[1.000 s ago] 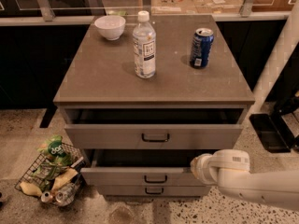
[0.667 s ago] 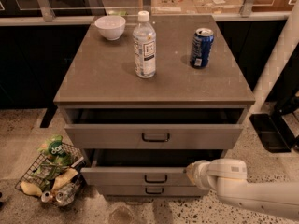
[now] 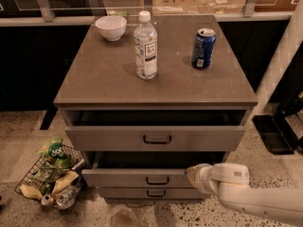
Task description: Open middle drawer
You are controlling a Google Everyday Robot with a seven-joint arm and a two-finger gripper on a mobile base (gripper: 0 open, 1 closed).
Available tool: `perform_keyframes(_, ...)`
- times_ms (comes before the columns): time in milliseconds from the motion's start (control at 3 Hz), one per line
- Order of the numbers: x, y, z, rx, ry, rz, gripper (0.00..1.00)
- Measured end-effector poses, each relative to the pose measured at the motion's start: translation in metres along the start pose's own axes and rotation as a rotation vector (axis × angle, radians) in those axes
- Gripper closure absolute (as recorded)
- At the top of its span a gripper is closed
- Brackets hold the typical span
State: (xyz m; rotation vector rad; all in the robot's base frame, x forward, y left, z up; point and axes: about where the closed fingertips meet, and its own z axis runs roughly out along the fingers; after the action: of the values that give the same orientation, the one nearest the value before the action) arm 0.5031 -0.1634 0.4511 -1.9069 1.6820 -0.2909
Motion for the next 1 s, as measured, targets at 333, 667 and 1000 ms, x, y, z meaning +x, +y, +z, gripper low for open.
perform_keyframes(333,0.000,0.000,0.000,0.000,0.000,0.000,1.00)
perform_keyframes(667,-0.004,-0.007,-0.006,0.027,0.030,-0.016,1.00)
perform_keyframes(1000,-0.009,-0.033,-0.025,0.071,0.125,-0.047,1.00)
